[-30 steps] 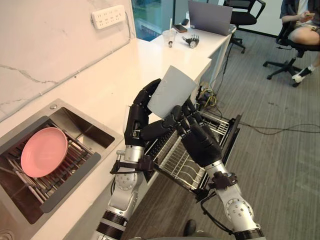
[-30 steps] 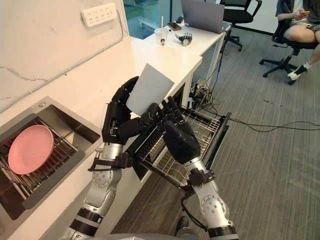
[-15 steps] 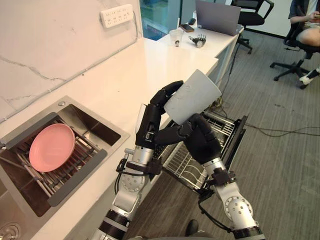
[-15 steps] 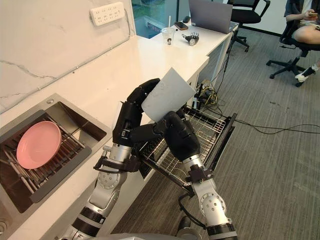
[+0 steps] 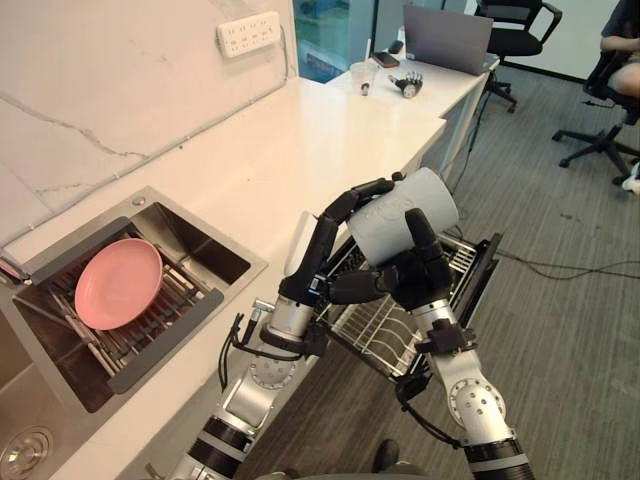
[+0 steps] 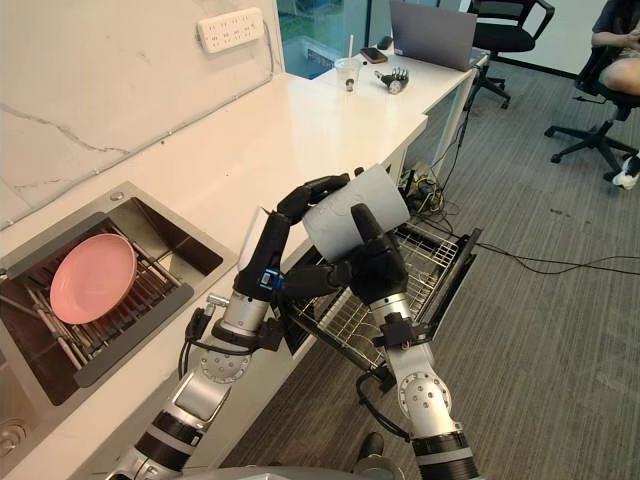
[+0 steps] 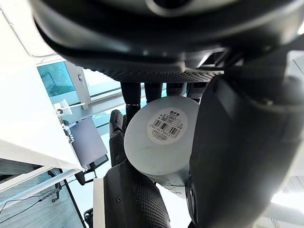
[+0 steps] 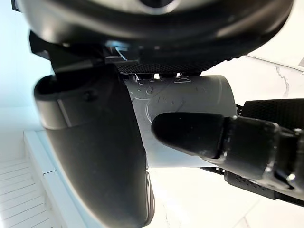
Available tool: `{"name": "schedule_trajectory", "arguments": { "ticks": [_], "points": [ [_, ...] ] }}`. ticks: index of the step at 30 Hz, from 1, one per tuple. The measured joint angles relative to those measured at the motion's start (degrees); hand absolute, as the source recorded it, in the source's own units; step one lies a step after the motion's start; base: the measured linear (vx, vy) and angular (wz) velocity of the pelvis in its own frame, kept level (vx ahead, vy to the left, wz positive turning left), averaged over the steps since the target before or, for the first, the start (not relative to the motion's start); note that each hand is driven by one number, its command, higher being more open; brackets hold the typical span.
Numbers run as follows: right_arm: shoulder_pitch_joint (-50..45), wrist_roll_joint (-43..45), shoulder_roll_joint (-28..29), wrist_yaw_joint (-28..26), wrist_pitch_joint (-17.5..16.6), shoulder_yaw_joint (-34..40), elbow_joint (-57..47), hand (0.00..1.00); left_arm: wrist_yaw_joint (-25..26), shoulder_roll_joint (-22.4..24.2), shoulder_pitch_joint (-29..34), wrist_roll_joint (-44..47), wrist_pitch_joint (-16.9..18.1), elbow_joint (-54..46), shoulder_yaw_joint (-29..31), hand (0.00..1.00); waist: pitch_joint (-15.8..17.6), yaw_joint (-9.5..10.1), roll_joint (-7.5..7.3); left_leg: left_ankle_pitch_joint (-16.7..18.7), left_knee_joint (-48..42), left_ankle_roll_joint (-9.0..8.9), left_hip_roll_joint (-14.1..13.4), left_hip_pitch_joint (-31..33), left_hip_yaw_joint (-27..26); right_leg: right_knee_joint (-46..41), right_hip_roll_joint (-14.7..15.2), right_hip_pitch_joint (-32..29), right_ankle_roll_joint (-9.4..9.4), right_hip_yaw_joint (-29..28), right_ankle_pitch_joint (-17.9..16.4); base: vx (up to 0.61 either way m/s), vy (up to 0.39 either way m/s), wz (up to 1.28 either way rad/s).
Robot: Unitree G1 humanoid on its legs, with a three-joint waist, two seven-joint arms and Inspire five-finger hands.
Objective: Walk over to the sink, pick up the cup, carry it to the dishwasher, place the cup inside the dishwasher, then close the dishwasher door
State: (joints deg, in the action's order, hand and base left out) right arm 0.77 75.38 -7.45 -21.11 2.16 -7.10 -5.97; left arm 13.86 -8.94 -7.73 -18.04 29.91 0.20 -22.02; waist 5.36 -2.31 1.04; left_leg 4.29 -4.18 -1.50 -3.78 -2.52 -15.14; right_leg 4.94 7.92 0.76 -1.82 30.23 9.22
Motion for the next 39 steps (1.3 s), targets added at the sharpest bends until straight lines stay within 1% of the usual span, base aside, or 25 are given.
{"name": "schedule_trajectory", "arguments": {
  "ticks": [1,7,9,11,14,15,17,20,23,25,26,27,28,29,30,31,32,34,35,37,38,39],
  "points": [
    [0.18,0.00,-0.20,0.01,0.00,-0.02,0.00,0.00,0.08,-0.25,-0.19,-0.04,0.00,0.00,-0.06,0.00,0.00,-0.01,0.00,-0.02,0.00,-0.01,0.01,0.05,0.10,0.00,0.02,0.00,-0.02,-0.15,0.02,0.01,0.034,0.04],
    [1.21,-0.01,-0.53,1.21,-0.34,-0.56,0.02,0.00,2.24,-1.05,-0.41,-1.23,0.62,-0.19,-0.81,0.00,0.00,0.07,0.00,-0.23,-0.05,-0.02,0.11,0.61,0.54,0.00,0.17,-0.39,-0.11,-1.79,0.07,0.01,0.037,0.04],
    [1.42,-0.07,-0.56,2.31,-1.78,-1.42,0.02,0.00,2.41,-1.30,-0.50,-1.29,0.67,-0.68,-0.99,0.00,-0.01,0.06,0.01,-0.38,-0.11,-0.07,0.12,0.89,0.61,0.00,0.19,-0.63,-0.12,-1.77,0.08,0.00,0.000,0.00],
    [1.45,-0.28,-0.34,3.94,-4.29,-2.73,0.02,0.00,2.55,-1.24,-0.90,-1.30,0.56,-0.68,-1.69,0.00,-0.01,0.08,0.01,-0.42,-0.12,-0.08,0.12,0.94,0.65,0.00,0.18,-0.63,-0.12,-1.77,0.08,0.00,0.016,0.00],
    [1.55,-0.35,-0.23,4.67,-6.84,-3.83,0.01,0.00,3.39,-1.17,-1.09,-1.29,0.32,-0.68,-2.27,0.00,-0.03,0.09,0.03,-0.44,-0.13,-0.07,0.12,0.94,0.66,0.00,0.19,-0.62,-0.13,-1.79,0.09,-0.01,0.022,0.00],
    [1.63,-0.32,-0.24,4.95,-7.95,-4.48,0.01,0.00,3.58,-1.09,-1.09,-1.25,0.23,-0.68,-2.31,1.00,-0.03,0.02,0.03,-0.44,-0.15,-0.07,0.11,0.94,0.65,0.00,0.18,-0.62,-0.13,-1.82,0.09,0.00,0.000,0.00],
    [1.64,-0.29,-0.08,5.31,-9.16,-5.04,0.01,0.00,3.68,-1.12,-1.14,-1.14,0.19,-0.68,-2.44,1.00,-0.05,0.03,0.06,-0.46,-0.16,-0.08,0.06,0.96,0.66,0.00,0.13,-0.62,-0.13,-1.82,0.09,-0.01,0.017,0.00],
    [2.06,-0.30,0.33,6.75,-12.52,-6.71,0.00,0.00,3.57,-1.09,-1.14,-0.18,-0.26,-0.68,-3.12,1.00,-0.09,0.09,0.09,-0.49,-0.16,-0.11,0.05,0.97,0.67,0.01,0.13,-0.63,-0.13,-1.83,0.09,0.00,0.011,0.00],
    [2.43,-0.59,1.53,9.22,-15.99,-7.53,-0.02,0.00,2.35,-1.05,-1.08,2.58,-0.86,-0.68,-4.42,1.00,-0.29,0.20,0.13,-0.50,-0.15,-0.12,0.05,1.02,0.67,0.01,0.13,-0.70,-0.13,-1.85,0.09,0.00,0.032,0.00],
    [3.41,-0.69,2.96,11.79,-19.79,-7.42,-0.02,0.00,0.92,-0.79,-0.70,3.56,-0.83,-0.68,-5.59,1.00,-0.42,0.22,0.16,-0.53,-0.14,-0.14,0.08,1.06,0.65,0.01,0.13,-0.78,-0.13,-1.87,0.09,0.01,0.039,0.00],
    [3.68,-0.74,3.37,12.38,-21.03,-7.38,-0.03,0.00,0.65,-0.63,-0.41,3.62,-0.83,-0.68,-5.66,1.00,-0.47,0.22,0.18,-0.54,-0.14,-0.14,0.09,1.05,0.64,0.01,0.13,-0.79,-0.13,-1.88,0.09,0.01,0.040,-0.01],
    [4.51,-1.14,4.61,14.01,-24.18,-6.67,-0.23,0.00,-0.12,-0.22,0.59,5.15,-0.98,-0.59,-5.65,1.00,-0.56,0.18,0.31,-0.56,-0.15,-0.16,0.10,0.99,0.58,0.01,0.13,-0.81,-0.13,-1.97,0.09,0.01,0.033,-0.02],
    [5.57,-1.79,5.86,15.80,-27.33,-4.92,-0.65,0.00,-0.59,0.04,1.74,6.82,-1.26,-0.34,-5.57,1.00,-0.61,0.17,0.39,-0.59,-0.15,-0.15,0.11,0.97,0.56,0.01,0.14,-0.82,-0.14,-1.99,0.09,0.01,0.033,-0.01],
    [6.07,-3.01,6.48,17.21,-28.96,-3.67,-1.09,0.00,-1.03,0.00,2.28,7.51,-1.47,-0.17,-5.54,1.00,-0.62,0.18,0.41,-0.60,-0.14,-0.14,0.12,0.97,0.56,0.01,0.14,-0.83,-0.14,-1.99,0.09,0.00,0.032,0.01],
    [7.08,-4.72,7.13,18.95,-31.38,-0.62,-1.81,0.00,-1.54,-0.17,3.56,8.58,-1.89,0.09,-5.36,1.00,-0.63,0.30,0.42,-0.65,-0.10,-0.11,0.13,0.96,0.57,0.01,0.15,-0.83,-0.16,-1.98,0.10,0.00,0.000,0.00],
    [7.57,-6.78,7.13,20.40,-32.57,1.09,-1.97,0.00,-1.85,-0.23,4.26,9.21,-2.12,0.09,-5.21,1.00,-0.63,0.31,0.42,-0.67,-0.07,-0.08,0.17,0.95,0.57,0.01,0.18,-0.83,-0.18,-1.98,0.11,0.00,0.036,0.02],
    [8.05,-11.53,6.78,24.39,-34.90,6.09,-2.65,0.00,-2.97,-0.29,5.58,10.34,-2.60,0.09,-4.72,1.00,-0.63,0.60,0.42,-0.73,0.00,-0.03,0.25,0.92,0.59,0.01,0.26,-0.83,-0.23,-1.98,0.15,0.00,0.000,0.00],
    [8.05,-15.12,6.31,28.10,-37.01,12.18,-2.93,0.00,-4.61,-0.33,6.16,11.70,-3.15,0.06,-3.69,1.00,-0.65,0.77,0.46,-0.79,0.04,0.04,0.37,0.91,0.59,0.01,0.38,-0.83,-0.31,-1.98,0.20,0.00,0.000,0.00],
    [7.92,-16.93,5.85,30.47,-37.90,15.89,-2.93,0.00,-6.41,-0.32,6.26,13.28,-3.68,-0.01,-2.73,1.00,-0.72,0.64,0.57,-0.81,0.07,0.08,0.44,0.91,0.59,0.01,0.47,-0.83,-0.37,-1.99,0.24,0.00,0.000,0.00],
    [7.36,-18.37,4.99,32.63,-38.80,20.04,-2.93,0.00,-9.70,-0.34,6.52,17.14,-4.20,-0.27,-1.80,1.00,-0.89,0.15,0.85,-0.82,0.13,0.09,0.54,0.93,0.59,0.01,0.61,-0.82,-0.46,-1.99,0.31,0.00,0.000,0.00],
    [7.22,-18.83,4.89,33.11,-38.97,21.01,-2.93,0.00,-11.19,-0.34,6.80,19.22,-4.65,-0.74,-1.75,1.00,-0.94,-0.14,0.95,-0.81,0.20,0.10,0.56,0.94,0.58,0.01,0.64,-0.82,-0.48,-2.00,0.32,0.00,0.000,0.00],
    [6.56,-19.52,4.73,33.86,-39.49,22.48,-2.93,0.00,-13.82,-0.27,7.31,22.71,-5.66,-1.82,-1.88,1.00,-1.02,-0.43,1.07,-0.80,0.24,0.11,0.56,0.91,0.53,0.01,0.65,-0.82,-0.50,-2.07,0.32,0.00,0.000,0.00]
  ]
}}
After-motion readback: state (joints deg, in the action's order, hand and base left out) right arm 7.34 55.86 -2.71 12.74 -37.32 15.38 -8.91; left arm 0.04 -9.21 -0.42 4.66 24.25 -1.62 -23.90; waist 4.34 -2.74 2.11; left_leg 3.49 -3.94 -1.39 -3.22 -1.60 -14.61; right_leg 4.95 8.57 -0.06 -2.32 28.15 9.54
